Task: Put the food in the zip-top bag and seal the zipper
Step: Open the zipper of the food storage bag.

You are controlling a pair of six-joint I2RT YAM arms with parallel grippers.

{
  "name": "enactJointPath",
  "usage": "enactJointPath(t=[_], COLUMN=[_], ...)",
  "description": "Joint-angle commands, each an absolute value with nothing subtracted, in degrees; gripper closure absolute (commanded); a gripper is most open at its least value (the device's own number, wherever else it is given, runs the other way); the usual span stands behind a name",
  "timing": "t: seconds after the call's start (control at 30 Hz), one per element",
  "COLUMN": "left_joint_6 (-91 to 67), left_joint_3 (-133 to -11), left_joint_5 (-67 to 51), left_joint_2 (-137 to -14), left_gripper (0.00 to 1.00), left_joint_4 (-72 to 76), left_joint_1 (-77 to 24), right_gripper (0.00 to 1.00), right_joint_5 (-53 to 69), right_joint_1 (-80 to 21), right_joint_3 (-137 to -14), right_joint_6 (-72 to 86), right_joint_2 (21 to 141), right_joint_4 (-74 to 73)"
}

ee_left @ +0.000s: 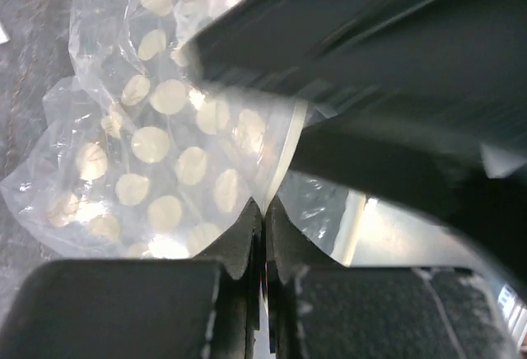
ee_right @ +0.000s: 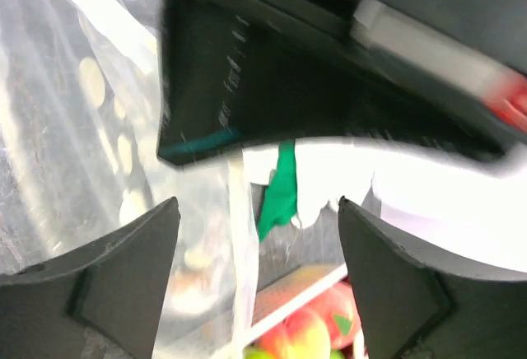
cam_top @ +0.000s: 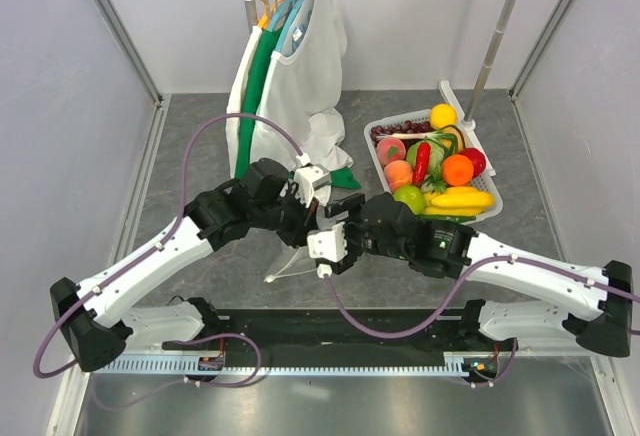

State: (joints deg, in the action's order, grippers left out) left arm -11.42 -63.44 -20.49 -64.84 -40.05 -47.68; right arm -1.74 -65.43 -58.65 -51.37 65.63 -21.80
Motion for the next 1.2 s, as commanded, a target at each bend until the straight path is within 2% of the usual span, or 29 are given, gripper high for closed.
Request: enactJointPath(t=[0.0, 0.13, 0.37, 0.57, 0.67, 0.7, 0.77, 0.8, 0.83, 1.03, 1.17], left_joint_6=[-16.7, -19.4, -22.9, -23.4, -22.1, -21.4, -20.7, -20.3, -20.1, -20.8, -20.8], left_joint_3=[-63.2, -65.4, -68.7, -70.1, -70.0, -69.5, -68.9, -68.2, -67.9, -67.2, -66.7], left_joint_5=[-17.9, -15.8, -14.5, -14.4, -14.1, -14.3, -15.9, -16.3, -16.3, -12.4, -5.8], left_joint_2=[-64.9, -68.0, -72.9, -73.1, -71.6, -70.8, -68.5, -67.6, -66.5, -62.1, -61.5], left_gripper=[0.98, 0.98, 0.98, 0.98, 0.98, 0.98, 0.98, 0.98, 0.98, 0.98, 0.98], left_joint_4=[-35.4, -34.0, -33.6, -33.5, -35.2, -35.8, -38.0, -38.8, -40.2, -43.9, -46.0], left_joint_1=[-47.1, -47.2, -46.9, -46.4, -44.0, -42.8, -39.7, -38.9, -38.2, -36.7, -36.7], right_gripper=[0.14, 0.15, 0.19, 0.24, 0.42, 0.59, 0.77, 0.97, 1.0, 1.0, 1.0], right_joint_5=[-4.6, 3.1, 8.1, 6.1, 3.3, 1.1, -1.7, -3.8, -4.7, -6.9, -6.2], right_joint_1=[-65.7, -65.9, -67.6, -69.3, -69.2, -69.2, -69.2, -69.2, -69.1, -67.7, -64.4], right_joint_3=[-60.9, -60.8, -61.2, -57.4, -55.4, -54.7, -53.3, -52.9, -52.3, -47.5, -45.0], right_joint_6=[-43.4, -43.8, -48.8, -56.5, -59.1, -59.2, -58.8, -58.8, -58.5, -60.6, -61.8], right_joint_2=[57.1, 53.4, 58.9, 63.2, 63.3, 62.8, 61.1, 60.4, 58.6, 48.4, 46.6], right_joint_4=[-24.9, -28.8, -30.9, -30.9, -31.2, -31.0, -31.7, -32.7, -34.2, -40.6, -41.5])
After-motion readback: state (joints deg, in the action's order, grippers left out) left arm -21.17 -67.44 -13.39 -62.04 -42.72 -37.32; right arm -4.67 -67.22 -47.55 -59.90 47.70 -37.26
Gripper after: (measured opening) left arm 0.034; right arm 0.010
